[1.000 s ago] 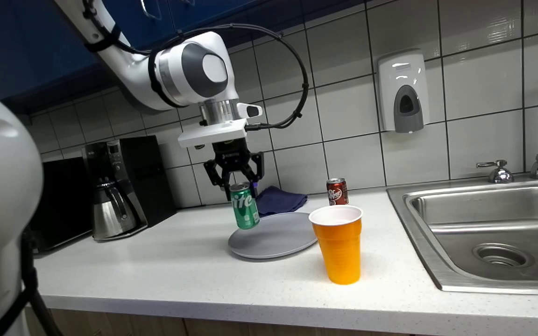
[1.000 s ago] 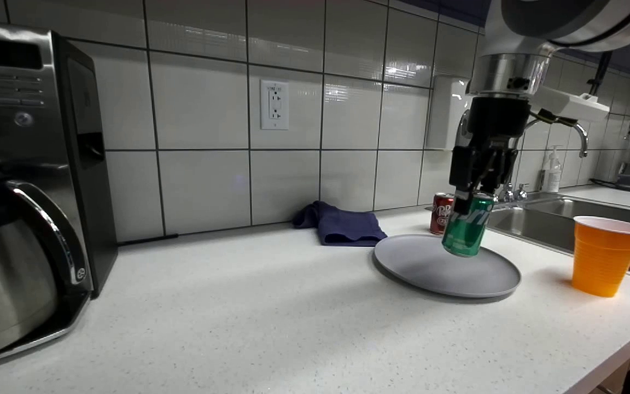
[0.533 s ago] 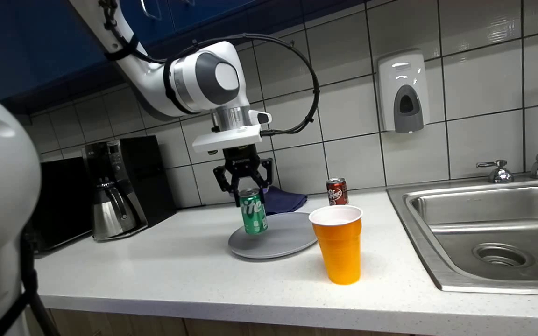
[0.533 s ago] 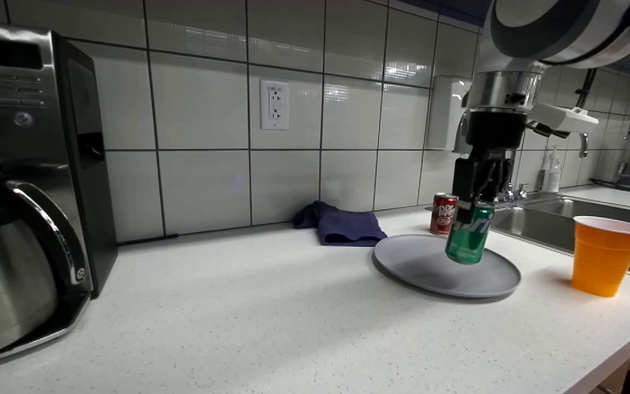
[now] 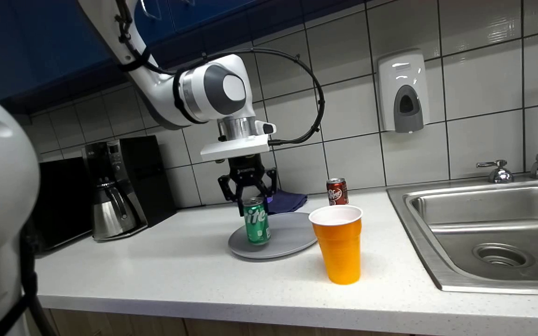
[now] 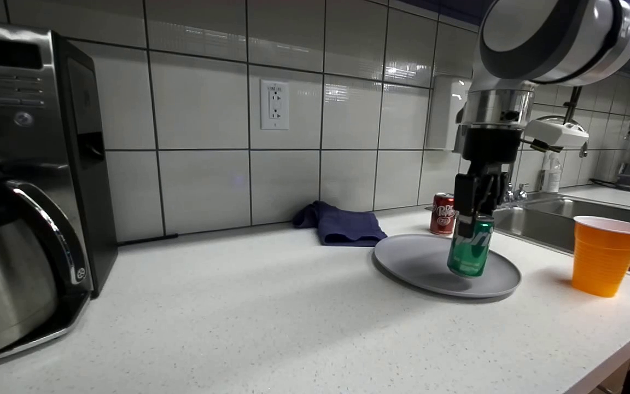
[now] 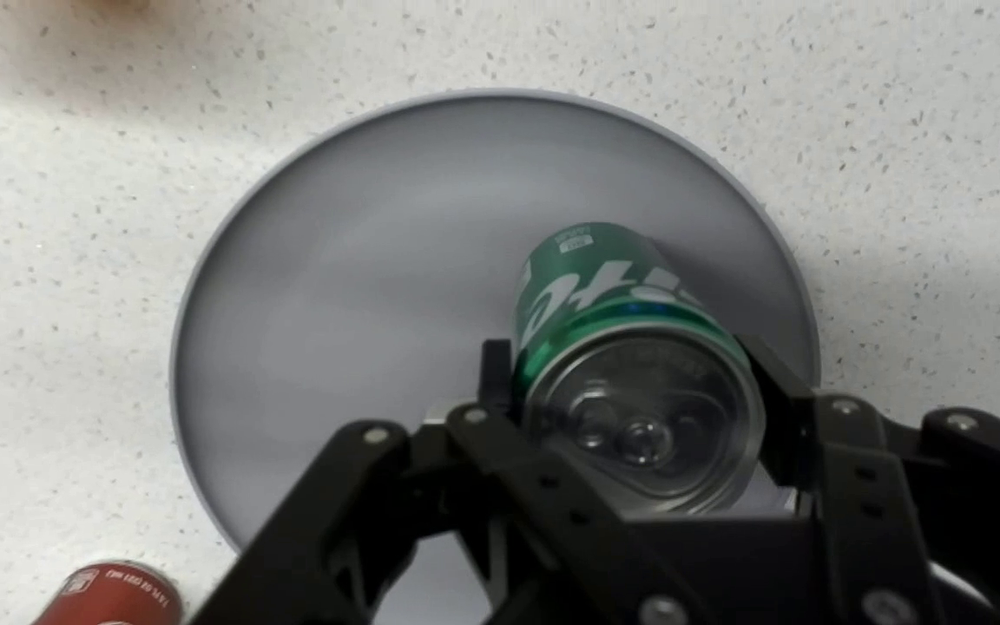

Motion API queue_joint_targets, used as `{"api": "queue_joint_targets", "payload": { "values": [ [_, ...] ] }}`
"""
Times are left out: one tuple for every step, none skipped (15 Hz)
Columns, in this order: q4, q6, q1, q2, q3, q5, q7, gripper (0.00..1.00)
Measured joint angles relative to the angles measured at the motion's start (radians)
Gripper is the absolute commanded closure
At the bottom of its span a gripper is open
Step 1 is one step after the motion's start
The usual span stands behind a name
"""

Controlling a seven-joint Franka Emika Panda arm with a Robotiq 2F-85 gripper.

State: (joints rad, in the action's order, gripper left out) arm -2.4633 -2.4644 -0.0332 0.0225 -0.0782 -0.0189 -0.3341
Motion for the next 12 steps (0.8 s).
{"api": "queue_joint_targets", "payload": {
  "values": [
    [0.001, 0.001, 0.000, -0.006, 0.000, -0.001, -0.003, 0.62],
    [0.001, 0.002, 0.000, -0.011, 0.000, -0.001, -0.004, 0.62],
    [0.001, 0.003, 0.000, -0.015, 0.000, -0.001, -0.005, 0.62],
    [0.002, 0.004, 0.001, -0.019, 0.000, -0.001, -0.005, 0.62],
    [0.002, 0.005, 0.001, -0.023, 0.000, -0.001, -0.006, 0.62],
    [0.002, 0.005, 0.001, -0.026, 0.000, -0.001, -0.006, 0.62],
    [0.003, 0.007, 0.002, -0.028, 0.000, -0.001, -0.006, 0.12],
    [0.003, 0.008, 0.002, -0.029, 0.000, -0.001, -0.006, 0.10],
    [0.003, 0.010, 0.003, -0.029, 0.000, -0.001, -0.006, 0.04],
    [0.004, 0.011, 0.004, -0.029, 0.000, -0.001, -0.006, 0.00],
    [0.007, 0.012, 0.004, -0.029, 0.000, -0.001, -0.006, 0.00],
    [0.010, 0.013, 0.005, -0.029, 0.000, -0.001, -0.006, 0.00]
  ]
}}
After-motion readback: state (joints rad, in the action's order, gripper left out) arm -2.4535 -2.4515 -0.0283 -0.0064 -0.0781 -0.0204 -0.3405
